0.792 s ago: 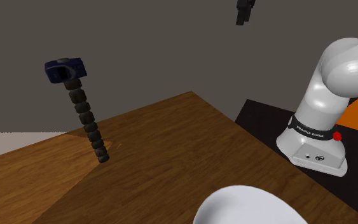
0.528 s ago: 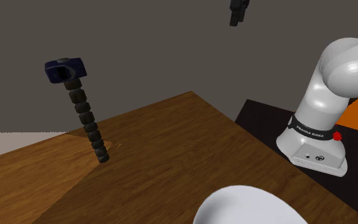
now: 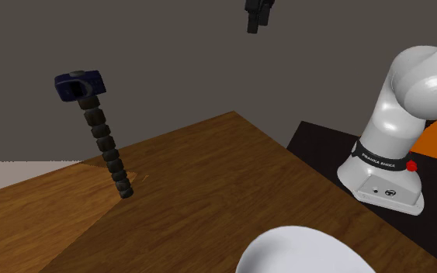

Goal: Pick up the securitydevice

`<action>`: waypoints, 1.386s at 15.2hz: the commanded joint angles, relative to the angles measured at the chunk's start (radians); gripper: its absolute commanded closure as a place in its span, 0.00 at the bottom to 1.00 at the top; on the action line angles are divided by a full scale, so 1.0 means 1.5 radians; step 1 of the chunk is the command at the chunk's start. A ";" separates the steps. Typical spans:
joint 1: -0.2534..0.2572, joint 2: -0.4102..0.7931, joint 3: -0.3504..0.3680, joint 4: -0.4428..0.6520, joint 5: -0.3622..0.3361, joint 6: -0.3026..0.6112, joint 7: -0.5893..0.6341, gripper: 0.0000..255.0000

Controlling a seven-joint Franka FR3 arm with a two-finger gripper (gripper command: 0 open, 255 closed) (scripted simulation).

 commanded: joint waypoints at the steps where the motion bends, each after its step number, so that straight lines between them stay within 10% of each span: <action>1: 0.008 0.030 0.028 0.023 0.003 0.014 0.025 0.00; 11: 0.029 0.215 0.160 0.195 -0.039 0.046 0.154 0.00; 21: 0.081 0.463 0.276 0.449 -0.193 0.006 0.308 0.00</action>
